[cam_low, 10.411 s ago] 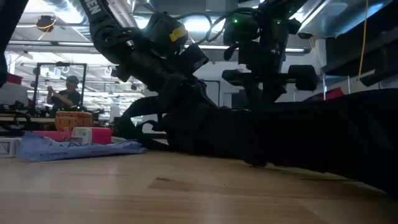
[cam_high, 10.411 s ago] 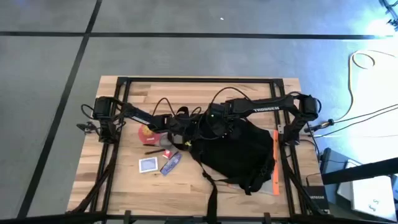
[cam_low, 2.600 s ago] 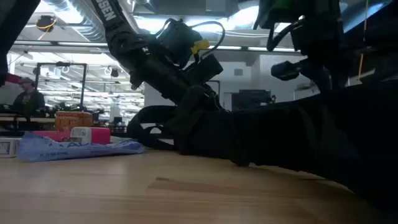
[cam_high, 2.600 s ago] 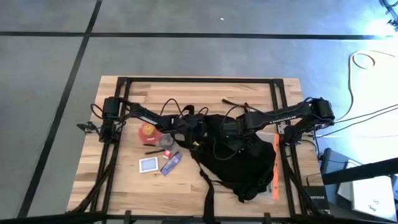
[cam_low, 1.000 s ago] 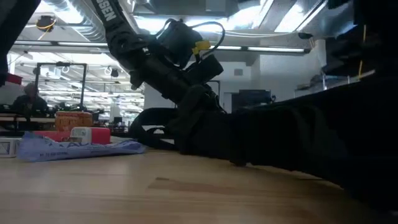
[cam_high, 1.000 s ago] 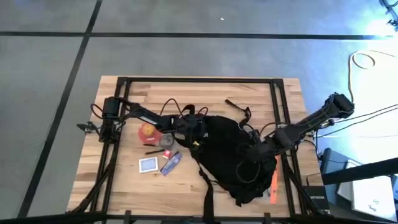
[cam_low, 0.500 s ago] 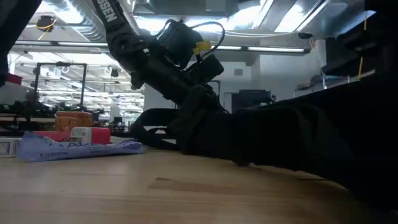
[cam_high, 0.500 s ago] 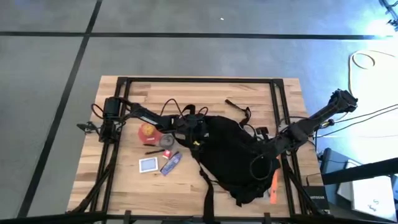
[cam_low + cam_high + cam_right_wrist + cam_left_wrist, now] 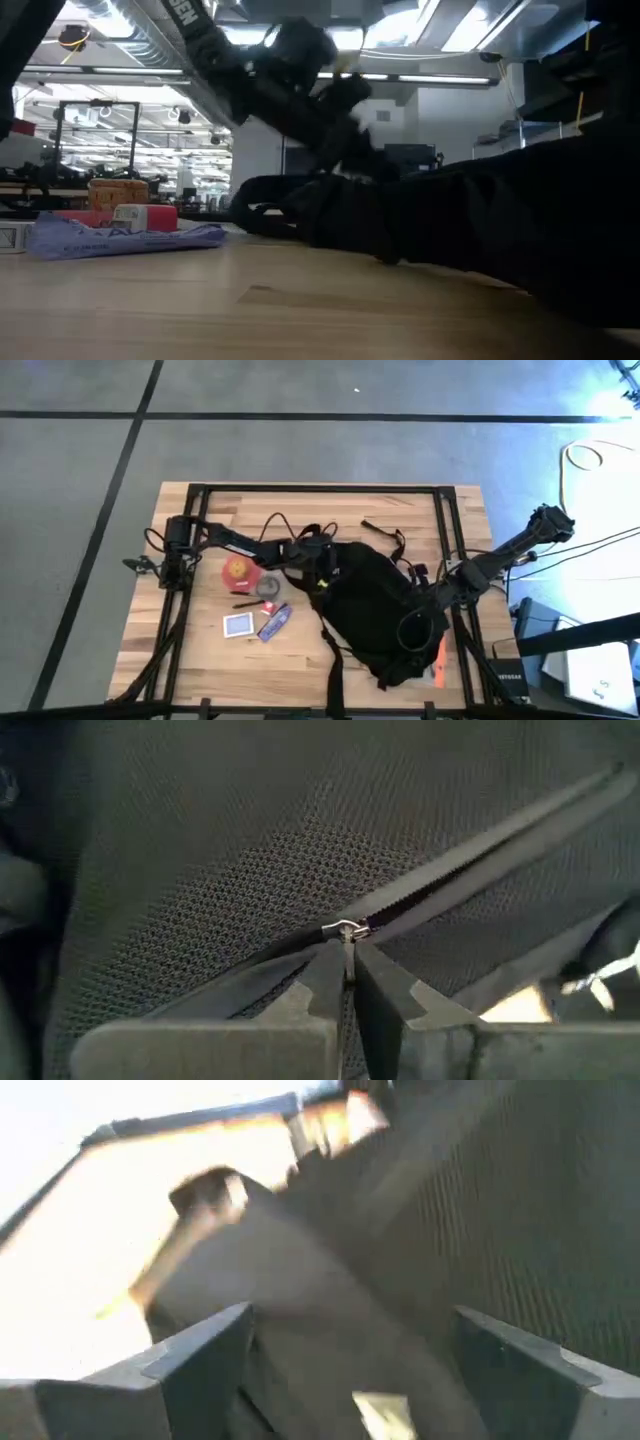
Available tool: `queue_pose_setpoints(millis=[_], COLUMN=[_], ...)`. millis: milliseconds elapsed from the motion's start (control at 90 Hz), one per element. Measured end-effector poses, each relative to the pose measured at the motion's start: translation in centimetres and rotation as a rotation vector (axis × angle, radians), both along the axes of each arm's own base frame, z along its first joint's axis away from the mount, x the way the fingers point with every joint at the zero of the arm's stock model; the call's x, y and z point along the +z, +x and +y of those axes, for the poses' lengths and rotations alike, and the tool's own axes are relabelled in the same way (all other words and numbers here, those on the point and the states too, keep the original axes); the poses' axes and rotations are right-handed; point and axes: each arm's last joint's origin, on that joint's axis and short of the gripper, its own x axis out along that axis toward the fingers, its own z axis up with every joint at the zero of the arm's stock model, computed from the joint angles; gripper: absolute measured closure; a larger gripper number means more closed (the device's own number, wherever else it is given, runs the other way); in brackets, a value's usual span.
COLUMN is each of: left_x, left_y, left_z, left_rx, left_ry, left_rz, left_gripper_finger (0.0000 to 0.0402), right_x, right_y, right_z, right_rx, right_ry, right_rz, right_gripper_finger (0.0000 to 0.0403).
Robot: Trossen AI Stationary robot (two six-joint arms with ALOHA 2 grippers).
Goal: Unpack backpack
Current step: Open the black backpack
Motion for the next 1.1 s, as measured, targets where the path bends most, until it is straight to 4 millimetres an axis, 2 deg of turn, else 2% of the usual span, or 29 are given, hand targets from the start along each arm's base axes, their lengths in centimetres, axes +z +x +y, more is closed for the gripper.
queue_pose_setpoints(millis=[56, 156, 256, 356, 478, 622, 767, 989, 1100], left_x=[1.2, 2.1, 2.8, 3.6, 3.6, 3.7, 3.4, 2.6, 2.5], left_y=[0.3, 0.8, 1.2, 1.5, 1.6, 1.7, 1.6, 1.7, 1.7], left_z=[0.1, 0.2, 0.1, -0.3, -1.8, -3.3, -4.0, -2.8, -2.1], left_rx=[0.002, -0.001, -0.027, -0.14, -0.279, -0.33, -0.368, -0.279, -0.211], left_ry=[0.003, 0.003, -0.007, -0.055, -0.039, 0.056, 0.094, 0.07, 0.008], left_rz=[-0.034, -0.048, -0.057, -0.074, -0.061, -0.069, -0.046, 0.001, 0.009], left_gripper_finger=[0.008, 0.008, 0.008, 0.008, 0.008, 0.008, 0.008, 0.008, 0.008], right_x=[0.0, 0.0, -0.1, -0.2, -0.5, -0.7, -0.6, 0.1, -0.2], right_y=[0.6, 1.9, 2.8, 3.5, 4.4, 5.6, 6.7, 8.6, 9.4], right_z=[0.4, 0.9, 0.6, -0.1, -1.0, -2.3, -3.3, -4.4, -4.9], right_rx=[0.028, 0.095, 0.111, 0.125, 0.127, 0.123, 0.184, 0.405, 0.542], right_ry=[0.002, -0.039, -0.084, -0.122, -0.151, -0.18, -0.218, -0.304, -0.308], right_rz=[-0.043, -0.133, -0.16, -0.146, -0.118, -0.086, -0.067, -0.053, -0.011], right_gripper_finger=[0.0403, 0.0403, 0.0403, 0.0403, 0.0403, 0.0403, 0.0403, 0.0403, 0.0403])
